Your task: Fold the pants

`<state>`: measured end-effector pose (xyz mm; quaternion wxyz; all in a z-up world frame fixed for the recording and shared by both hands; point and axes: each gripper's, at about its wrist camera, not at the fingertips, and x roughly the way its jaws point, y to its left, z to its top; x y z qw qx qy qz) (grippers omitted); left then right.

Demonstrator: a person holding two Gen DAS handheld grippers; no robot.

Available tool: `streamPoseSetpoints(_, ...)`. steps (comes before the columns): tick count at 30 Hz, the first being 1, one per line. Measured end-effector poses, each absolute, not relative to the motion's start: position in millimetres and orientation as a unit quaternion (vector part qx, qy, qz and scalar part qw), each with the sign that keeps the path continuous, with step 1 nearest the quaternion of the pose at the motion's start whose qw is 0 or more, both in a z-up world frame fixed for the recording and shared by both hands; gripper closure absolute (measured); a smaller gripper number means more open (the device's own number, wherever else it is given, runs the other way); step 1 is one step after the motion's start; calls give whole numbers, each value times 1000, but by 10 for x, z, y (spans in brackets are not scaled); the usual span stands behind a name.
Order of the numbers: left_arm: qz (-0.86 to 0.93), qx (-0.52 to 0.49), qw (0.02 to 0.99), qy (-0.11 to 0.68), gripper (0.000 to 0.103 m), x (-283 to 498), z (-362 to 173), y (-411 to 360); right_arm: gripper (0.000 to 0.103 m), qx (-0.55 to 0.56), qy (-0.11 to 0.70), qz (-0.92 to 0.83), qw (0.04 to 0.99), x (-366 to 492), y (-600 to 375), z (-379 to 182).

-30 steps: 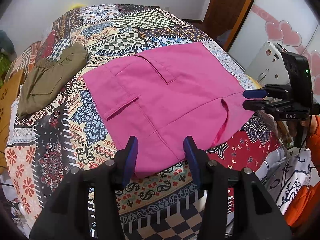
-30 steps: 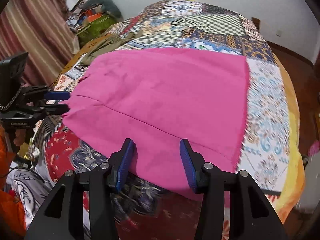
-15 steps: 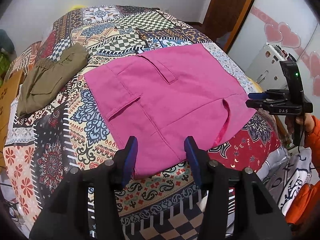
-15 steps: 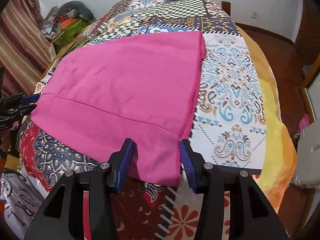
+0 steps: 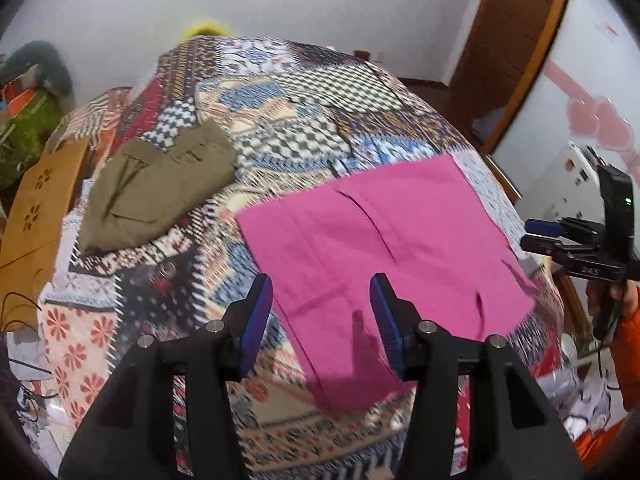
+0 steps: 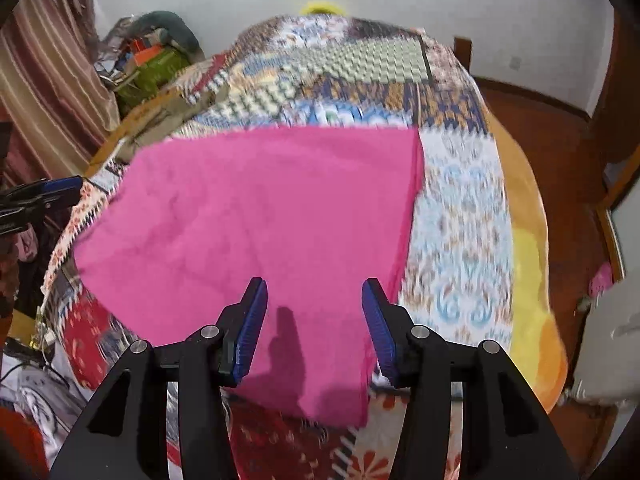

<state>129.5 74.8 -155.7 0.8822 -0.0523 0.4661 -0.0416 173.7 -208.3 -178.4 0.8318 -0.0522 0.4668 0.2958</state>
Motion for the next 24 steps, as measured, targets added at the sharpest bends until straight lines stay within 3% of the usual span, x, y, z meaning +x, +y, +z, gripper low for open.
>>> streamPoseSetpoints(24,-12,-103,848,520,51,2131,-2115,1198,58,-34,461,271,844,2684,-1948,-1898)
